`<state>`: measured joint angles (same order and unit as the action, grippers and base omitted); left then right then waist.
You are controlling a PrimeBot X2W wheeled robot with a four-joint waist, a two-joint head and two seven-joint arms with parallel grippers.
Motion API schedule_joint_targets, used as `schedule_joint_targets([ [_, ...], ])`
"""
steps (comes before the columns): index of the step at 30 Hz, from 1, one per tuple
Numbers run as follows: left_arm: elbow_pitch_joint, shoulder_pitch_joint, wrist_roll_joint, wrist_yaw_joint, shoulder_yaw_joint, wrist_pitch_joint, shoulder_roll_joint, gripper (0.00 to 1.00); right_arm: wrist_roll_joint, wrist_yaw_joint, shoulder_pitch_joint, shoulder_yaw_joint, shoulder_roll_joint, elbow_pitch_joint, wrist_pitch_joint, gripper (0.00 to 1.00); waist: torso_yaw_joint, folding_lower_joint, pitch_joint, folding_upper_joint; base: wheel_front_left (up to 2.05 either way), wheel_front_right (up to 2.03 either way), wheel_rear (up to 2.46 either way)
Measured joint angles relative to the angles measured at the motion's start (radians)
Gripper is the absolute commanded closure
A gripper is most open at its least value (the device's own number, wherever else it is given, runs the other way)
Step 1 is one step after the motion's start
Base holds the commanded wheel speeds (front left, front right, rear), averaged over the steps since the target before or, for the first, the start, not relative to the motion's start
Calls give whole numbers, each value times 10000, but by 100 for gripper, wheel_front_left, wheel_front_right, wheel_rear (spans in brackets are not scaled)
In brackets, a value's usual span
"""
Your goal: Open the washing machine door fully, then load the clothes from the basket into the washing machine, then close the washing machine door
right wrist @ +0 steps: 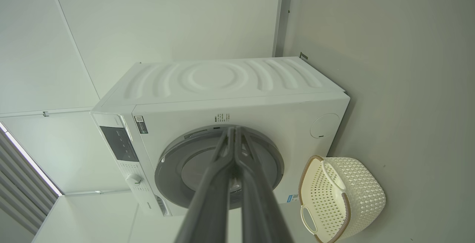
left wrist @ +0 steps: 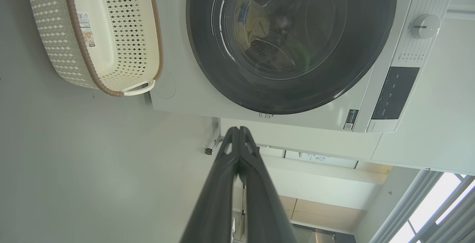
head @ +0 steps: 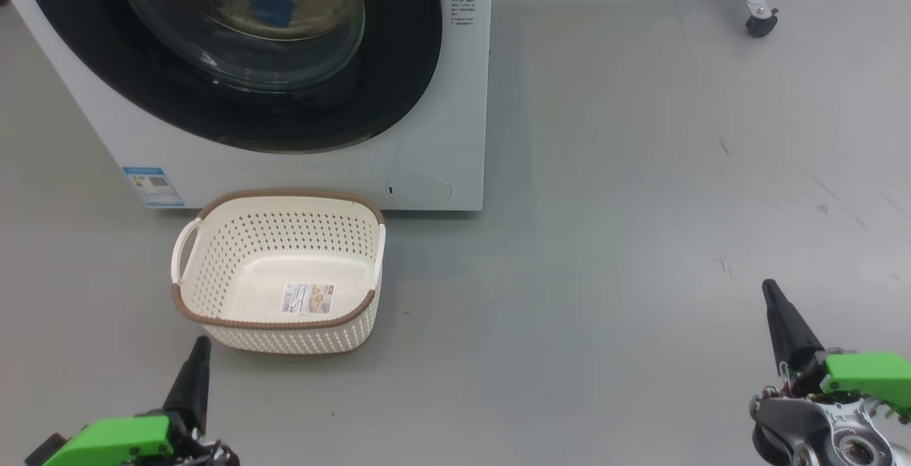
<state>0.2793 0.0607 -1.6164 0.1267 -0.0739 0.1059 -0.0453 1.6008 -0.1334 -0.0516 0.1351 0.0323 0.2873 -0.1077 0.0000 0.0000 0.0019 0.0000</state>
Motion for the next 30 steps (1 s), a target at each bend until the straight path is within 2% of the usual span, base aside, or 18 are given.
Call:
schedule_joint_targets([
  [30, 0, 0, 2, 0, -19, 0, 4, 100, 0, 0, 0, 0, 0, 0, 0, 100, 0, 0, 0, 0, 0, 0, 0],
])
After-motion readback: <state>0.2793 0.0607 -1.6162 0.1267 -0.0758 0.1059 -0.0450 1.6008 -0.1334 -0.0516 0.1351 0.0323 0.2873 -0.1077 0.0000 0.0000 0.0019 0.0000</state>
